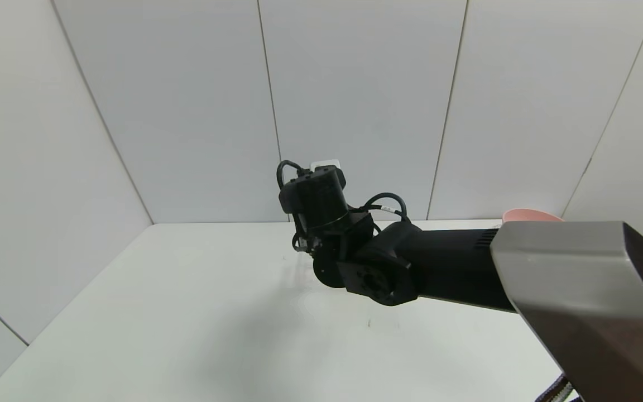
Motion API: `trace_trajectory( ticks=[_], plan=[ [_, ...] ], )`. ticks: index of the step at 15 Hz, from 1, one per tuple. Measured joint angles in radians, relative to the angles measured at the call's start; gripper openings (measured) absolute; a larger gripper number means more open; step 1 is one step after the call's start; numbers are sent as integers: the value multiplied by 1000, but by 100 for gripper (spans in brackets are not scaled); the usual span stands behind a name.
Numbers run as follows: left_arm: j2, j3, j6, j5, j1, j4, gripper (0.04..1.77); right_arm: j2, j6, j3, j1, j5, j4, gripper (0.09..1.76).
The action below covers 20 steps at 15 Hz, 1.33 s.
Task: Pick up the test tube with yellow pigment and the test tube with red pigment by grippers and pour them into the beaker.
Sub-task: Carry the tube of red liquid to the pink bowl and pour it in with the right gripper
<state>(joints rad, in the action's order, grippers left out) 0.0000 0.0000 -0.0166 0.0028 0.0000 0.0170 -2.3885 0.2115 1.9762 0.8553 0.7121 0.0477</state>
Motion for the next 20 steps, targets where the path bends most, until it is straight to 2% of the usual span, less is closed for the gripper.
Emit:
trace_trajectory(
  ticks=[4, 7, 9, 15, 20],
  plan=[
    [0, 0, 0, 0, 0, 0, 172, 39, 0, -35, 9, 0, 0, 50],
    [0, 0, 0, 0, 0, 0, 172, 83, 2, -131, 15, -1, 6, 50],
    [0, 0, 0, 0, 0, 0, 172, 132, 1, -240, 19, -29, 12, 50],
    [0, 0, 0, 0, 0, 0, 172, 413, -16, -678, 12, -211, 64, 50],
    [0, 0, 0, 0, 0, 0, 172, 714, -163, -978, -121, -414, 76, 50]
  ],
)
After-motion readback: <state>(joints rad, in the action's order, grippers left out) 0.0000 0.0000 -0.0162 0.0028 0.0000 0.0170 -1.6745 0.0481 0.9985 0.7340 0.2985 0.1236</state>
